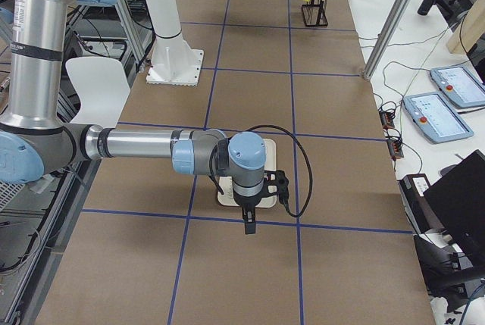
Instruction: Left arm grabs green cup and hands to right arm on tray
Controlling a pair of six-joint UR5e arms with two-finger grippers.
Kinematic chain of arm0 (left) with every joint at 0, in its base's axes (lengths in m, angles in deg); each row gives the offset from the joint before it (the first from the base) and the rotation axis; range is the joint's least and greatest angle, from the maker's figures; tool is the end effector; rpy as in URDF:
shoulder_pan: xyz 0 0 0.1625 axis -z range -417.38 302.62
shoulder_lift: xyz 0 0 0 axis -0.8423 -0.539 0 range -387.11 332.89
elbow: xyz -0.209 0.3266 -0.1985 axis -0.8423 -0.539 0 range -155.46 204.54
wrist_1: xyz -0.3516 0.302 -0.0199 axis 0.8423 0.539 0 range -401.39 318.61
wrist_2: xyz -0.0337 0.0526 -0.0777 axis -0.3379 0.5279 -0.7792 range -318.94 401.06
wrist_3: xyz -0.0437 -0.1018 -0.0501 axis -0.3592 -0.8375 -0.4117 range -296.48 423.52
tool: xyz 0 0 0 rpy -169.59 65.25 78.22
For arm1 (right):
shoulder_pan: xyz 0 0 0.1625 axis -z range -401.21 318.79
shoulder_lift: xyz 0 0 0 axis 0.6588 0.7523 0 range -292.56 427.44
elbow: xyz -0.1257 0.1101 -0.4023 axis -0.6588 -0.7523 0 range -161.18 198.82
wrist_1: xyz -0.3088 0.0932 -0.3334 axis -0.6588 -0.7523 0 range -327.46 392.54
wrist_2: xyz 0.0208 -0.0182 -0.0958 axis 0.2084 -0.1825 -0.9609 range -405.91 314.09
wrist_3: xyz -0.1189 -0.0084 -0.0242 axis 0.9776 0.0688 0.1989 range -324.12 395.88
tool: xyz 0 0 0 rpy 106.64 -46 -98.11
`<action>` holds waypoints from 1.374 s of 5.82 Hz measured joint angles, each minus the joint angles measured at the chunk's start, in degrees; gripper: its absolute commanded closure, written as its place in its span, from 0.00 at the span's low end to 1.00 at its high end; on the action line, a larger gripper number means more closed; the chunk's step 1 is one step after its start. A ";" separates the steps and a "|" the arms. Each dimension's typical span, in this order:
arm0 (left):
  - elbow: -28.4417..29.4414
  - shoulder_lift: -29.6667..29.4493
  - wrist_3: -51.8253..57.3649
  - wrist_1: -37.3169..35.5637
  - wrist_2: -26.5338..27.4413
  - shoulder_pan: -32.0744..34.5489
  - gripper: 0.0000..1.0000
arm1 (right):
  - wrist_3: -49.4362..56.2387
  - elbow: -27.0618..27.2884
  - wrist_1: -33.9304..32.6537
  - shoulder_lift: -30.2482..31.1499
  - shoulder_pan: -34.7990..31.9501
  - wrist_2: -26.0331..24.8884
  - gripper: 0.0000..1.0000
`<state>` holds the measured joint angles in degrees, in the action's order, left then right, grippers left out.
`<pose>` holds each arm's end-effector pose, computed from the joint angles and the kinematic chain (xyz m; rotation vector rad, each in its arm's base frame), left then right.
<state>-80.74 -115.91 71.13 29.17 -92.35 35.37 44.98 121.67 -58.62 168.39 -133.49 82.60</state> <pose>-0.0744 -0.5099 0.5872 -0.0203 0.7622 0.0450 0.0759 -0.4596 0.6693 0.0790 -0.6680 -0.1188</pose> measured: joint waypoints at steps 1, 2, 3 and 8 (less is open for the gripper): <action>-0.01 0.06 0.23 0.43 0.03 -0.14 0.00 | -0.02 0.02 0.01 -0.03 0.00 -0.01 0.00; 0.24 0.16 0.31 1.02 0.07 -0.23 0.00 | -0.03 0.01 0.02 -0.05 -0.01 -0.02 0.00; 0.43 1.08 0.42 2.49 0.08 -0.26 0.00 | -0.04 -0.01 0.02 -0.05 -0.01 -0.02 0.00; 0.94 4.89 0.32 10.15 0.17 -0.36 0.00 | -0.19 0.07 0.00 -0.08 0.02 0.09 0.00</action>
<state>-79.80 -111.03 71.46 39.32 -92.19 35.01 44.78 121.74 -58.62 168.31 -133.47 82.69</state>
